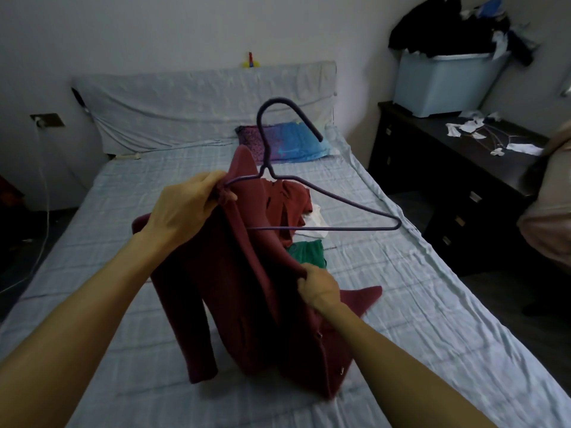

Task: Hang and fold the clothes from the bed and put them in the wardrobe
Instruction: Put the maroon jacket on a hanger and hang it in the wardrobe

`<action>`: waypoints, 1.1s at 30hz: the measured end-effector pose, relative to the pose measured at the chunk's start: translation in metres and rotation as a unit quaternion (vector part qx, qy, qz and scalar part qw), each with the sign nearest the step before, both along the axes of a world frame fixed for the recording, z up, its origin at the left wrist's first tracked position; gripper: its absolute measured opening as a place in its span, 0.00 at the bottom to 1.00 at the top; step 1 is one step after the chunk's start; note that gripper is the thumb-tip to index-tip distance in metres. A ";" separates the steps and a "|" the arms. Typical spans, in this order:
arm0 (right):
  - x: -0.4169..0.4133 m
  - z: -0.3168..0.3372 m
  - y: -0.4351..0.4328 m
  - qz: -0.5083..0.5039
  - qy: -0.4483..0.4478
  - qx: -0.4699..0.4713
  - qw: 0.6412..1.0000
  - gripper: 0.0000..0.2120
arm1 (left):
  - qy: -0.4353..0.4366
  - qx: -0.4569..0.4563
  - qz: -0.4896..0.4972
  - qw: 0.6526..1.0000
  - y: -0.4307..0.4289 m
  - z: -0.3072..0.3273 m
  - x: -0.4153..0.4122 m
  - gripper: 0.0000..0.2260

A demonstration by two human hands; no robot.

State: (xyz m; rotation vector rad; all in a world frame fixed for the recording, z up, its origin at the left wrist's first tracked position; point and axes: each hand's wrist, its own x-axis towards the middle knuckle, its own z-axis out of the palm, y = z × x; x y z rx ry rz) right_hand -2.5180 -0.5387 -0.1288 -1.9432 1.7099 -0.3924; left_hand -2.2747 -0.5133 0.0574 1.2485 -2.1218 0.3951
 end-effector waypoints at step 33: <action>-0.048 0.220 -0.040 -0.052 0.061 -0.354 0.932 0.11 | -0.081 0.001 0.266 0.961 -0.003 0.022 -0.043 0.14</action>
